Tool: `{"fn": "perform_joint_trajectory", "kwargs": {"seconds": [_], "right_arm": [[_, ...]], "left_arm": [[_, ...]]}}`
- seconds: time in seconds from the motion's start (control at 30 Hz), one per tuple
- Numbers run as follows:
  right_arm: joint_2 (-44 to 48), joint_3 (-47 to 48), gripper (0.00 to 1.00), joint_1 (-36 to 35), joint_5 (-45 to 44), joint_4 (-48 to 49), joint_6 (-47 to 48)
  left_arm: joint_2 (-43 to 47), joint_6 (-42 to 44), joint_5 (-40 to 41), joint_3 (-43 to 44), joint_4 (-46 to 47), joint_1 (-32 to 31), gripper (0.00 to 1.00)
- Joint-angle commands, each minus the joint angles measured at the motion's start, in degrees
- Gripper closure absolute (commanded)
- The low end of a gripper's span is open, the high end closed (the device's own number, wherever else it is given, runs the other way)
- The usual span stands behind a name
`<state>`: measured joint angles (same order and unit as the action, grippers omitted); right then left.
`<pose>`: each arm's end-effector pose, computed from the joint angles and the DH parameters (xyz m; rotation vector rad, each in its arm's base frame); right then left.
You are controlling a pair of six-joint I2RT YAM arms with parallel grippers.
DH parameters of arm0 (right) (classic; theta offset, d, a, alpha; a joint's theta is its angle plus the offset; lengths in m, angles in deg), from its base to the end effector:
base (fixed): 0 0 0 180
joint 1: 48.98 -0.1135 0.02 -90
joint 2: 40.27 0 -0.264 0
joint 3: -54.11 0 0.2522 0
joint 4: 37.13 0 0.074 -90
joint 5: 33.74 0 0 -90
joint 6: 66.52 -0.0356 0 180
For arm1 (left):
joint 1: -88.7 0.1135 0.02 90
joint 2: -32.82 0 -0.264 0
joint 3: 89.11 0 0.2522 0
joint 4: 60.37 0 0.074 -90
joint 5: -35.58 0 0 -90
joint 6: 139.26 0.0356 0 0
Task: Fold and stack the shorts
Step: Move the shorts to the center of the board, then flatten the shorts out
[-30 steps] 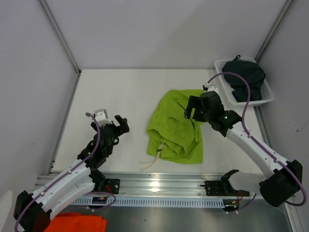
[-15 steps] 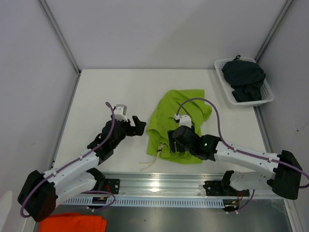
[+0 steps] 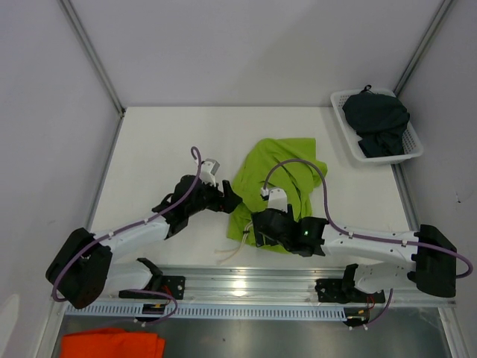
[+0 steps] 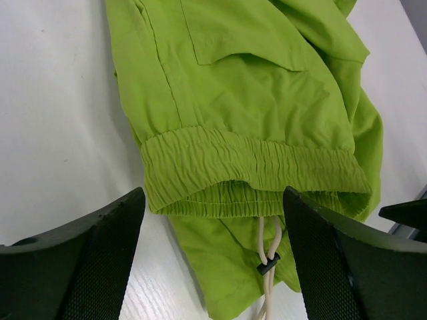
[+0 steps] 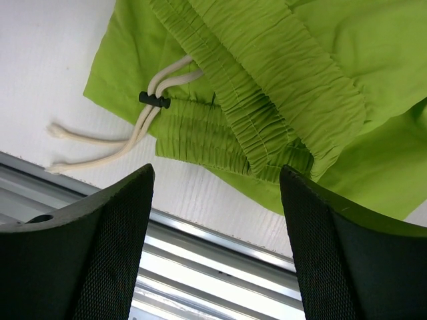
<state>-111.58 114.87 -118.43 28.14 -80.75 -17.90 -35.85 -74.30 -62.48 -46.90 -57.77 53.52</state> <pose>0.1017 0.2236 0.2320 -0.3902 2.3555 0.2951 0.2012 -0.1479 0.2029 0.2782 2.0585 -0.8043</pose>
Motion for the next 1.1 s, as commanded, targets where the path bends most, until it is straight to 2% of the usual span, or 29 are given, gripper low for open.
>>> {"fn": "perform_joint_trajectory", "kwargs": {"seconds": [0.0,0.07,0.13,0.23,0.47,0.53,0.6,0.63,0.73,0.77,0.8,0.9,1.07], "right_arm": [[0.4,-0.6,0.23,-0.2,-2.9,1.3,-2.3],[0.5,-0.6,0.23,-0.2,-3.2,1.2,-2.3],[0.6,-0.6,0.22,-0.2,-3.4,1.0,-2.4],[0.8,-0.8,0.22,-0.2,-3.6,1.1,-2.6],[3.4,-2.0,0.23,-0.2,-3.8,1.1,-3.3],[4.3,-2.7,0.23,-0.2,-3.5,1.8,-3.4],[4.2,-3.0,0.26,-0.3,-2.6,2.5,-3.0],[3.7,-2.9,0.27,-0.8,-2.2,2.5,-2.6],[0.6,-2.2,0.28,-2.1,-3.0,1.7,-2.7],[-0.6,-1.3,0.3,-2.5,-3.3,1.5,-2.8],[-1.8,-0.7,0.31,-3.7,-3.7,1.0,-3.1],[-7.2,2.4,0.35,-5.6,-6.0,-0.3,-3.8],[-15.2,6.2,0.37,-8.5,-7.5,0.5,-4.8]], "left_arm": [[-0.9,1.0,-1.9,3.4,0.1,0.2,0.15],[-0.5,1.9,0.0,3.5,-1.3,0.2,0.15],[0.2,2.5,1.1,3.2,-2.8,0.2,0.07],[-0.5,2.3,2.1,3.3,-3.7,0.3,0.02],[-13.9,2.0,2.0,10.3,-6.3,1.0,0.01],[-16.8,1.4,-0.8,13.3,-6.9,1.9,0.07],[-19.9,0.9,-2.5,15.4,-7.8,3.3,0.29],[-21.1,0.7,-4.3,16.0,-8.0,4.1,0.52],[-21.3,0.5,-5.8,16.8,-8.3,4.8,0.8],[-21.0,0.6,-5.8,16.5,-8.2,4.9,0.95],[-20.5,0.4,-5.5,16.2,-8.0,4.9,1.0],[-17.2,-0.4,-4.5,14.2,-6.7,5.5,1.0],[-10.0,-3.8,-5.0,8.6,-2.9,9.4,1.0]]}}
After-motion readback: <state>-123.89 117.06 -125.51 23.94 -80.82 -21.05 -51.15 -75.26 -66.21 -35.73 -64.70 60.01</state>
